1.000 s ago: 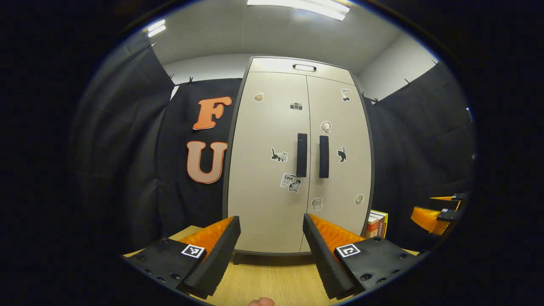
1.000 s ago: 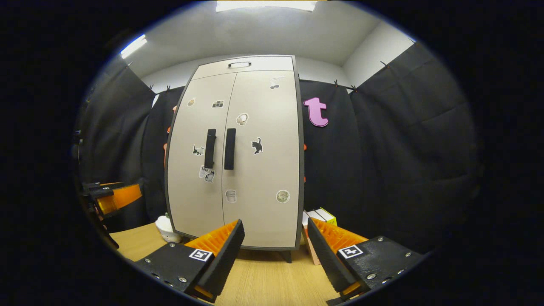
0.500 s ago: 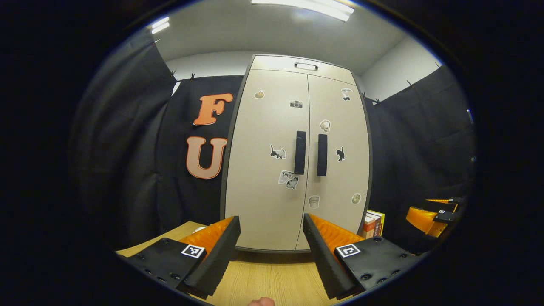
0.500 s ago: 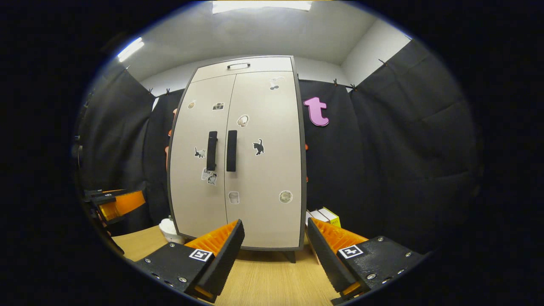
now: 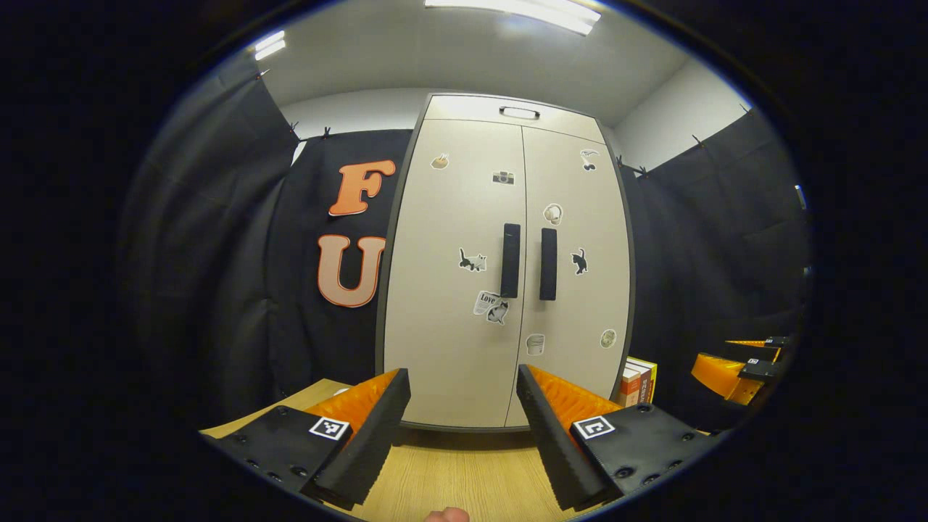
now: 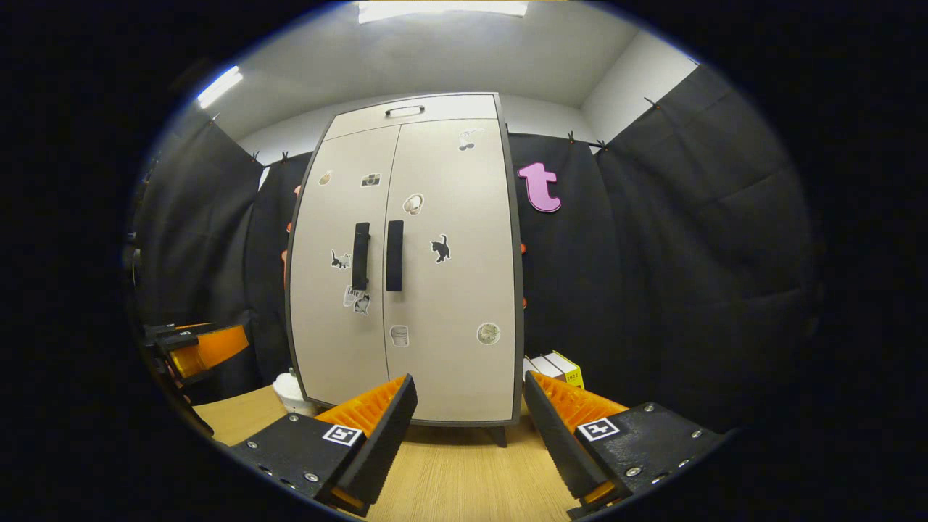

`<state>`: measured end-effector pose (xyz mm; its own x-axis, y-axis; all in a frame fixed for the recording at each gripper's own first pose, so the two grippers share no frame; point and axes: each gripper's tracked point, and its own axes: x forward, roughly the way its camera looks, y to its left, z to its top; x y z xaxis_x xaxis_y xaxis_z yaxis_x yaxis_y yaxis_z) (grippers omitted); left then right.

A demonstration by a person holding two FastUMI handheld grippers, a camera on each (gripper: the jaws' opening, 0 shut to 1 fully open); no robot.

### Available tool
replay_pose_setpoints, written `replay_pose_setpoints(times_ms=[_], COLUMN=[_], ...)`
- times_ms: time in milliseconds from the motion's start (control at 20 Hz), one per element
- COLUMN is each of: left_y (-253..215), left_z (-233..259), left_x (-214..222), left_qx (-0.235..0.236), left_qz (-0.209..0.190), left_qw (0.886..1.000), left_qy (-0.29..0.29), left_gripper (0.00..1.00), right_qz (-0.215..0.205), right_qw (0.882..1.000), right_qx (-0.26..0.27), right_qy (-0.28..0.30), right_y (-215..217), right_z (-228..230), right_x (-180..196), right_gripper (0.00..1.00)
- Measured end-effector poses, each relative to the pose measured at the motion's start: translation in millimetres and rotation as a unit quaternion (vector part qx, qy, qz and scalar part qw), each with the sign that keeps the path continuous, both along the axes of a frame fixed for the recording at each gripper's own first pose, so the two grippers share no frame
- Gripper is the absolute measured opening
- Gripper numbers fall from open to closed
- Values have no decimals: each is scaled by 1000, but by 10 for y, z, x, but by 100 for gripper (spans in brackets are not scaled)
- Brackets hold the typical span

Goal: Grab one shoe with the right hand and put it into the shoe cabinet, grab the other shoe with the left hand and put it into the shoe cabinet; then close the right door with the right hand and the left door with the left hand.

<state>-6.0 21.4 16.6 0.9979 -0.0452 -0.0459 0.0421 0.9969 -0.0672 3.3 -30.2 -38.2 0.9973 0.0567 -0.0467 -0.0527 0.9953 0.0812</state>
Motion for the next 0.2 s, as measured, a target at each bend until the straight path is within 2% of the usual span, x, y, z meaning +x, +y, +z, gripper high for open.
replay_pose_setpoints(times_ms=[150, 200], left_y=[-1, -4], left_z=[5, -16], left_x=[6, 19], left_qx=[-2, -2], left_qz=[0, 1], left_qw=[1000, 1000], left_qy=[-1, 1], left_gripper=[96, 94], right_qz=[0, 0], right_qw=[1000, 1000], right_qx=[0, 0], right_qy=[1, 1], right_y=[-1, 1], right_z=[-3, -10], right_x=[3, 9], right_gripper=[92, 92])
